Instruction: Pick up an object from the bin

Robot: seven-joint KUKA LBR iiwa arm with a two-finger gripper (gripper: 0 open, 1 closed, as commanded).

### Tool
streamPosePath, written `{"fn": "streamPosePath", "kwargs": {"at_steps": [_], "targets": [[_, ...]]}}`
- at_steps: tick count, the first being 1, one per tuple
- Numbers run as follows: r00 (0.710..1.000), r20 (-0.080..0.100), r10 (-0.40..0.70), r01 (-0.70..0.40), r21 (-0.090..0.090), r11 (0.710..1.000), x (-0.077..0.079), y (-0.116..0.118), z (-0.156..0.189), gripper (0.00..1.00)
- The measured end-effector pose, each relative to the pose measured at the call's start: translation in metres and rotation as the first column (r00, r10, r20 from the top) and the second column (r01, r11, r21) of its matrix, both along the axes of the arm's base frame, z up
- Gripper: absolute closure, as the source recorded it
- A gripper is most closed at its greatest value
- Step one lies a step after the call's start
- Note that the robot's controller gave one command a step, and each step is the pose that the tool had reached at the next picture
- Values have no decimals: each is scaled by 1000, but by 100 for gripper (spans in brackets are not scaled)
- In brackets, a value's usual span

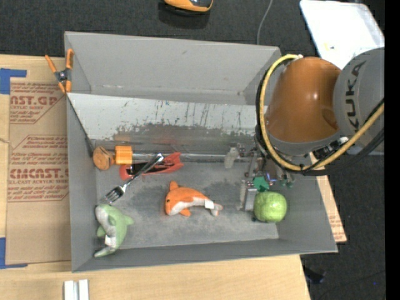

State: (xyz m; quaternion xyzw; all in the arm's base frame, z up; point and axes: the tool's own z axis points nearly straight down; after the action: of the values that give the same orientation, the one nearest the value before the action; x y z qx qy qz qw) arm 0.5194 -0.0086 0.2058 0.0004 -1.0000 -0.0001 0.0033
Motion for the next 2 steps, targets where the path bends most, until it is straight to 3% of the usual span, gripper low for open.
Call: {"fn": "streamPosePath", "kwargs": {"at_steps": [1,2], "targets": [[1000,8,0,0,0,1000,1,0,5,0],[996,13,-84,84,2,996,37,8,-85,0]]}}
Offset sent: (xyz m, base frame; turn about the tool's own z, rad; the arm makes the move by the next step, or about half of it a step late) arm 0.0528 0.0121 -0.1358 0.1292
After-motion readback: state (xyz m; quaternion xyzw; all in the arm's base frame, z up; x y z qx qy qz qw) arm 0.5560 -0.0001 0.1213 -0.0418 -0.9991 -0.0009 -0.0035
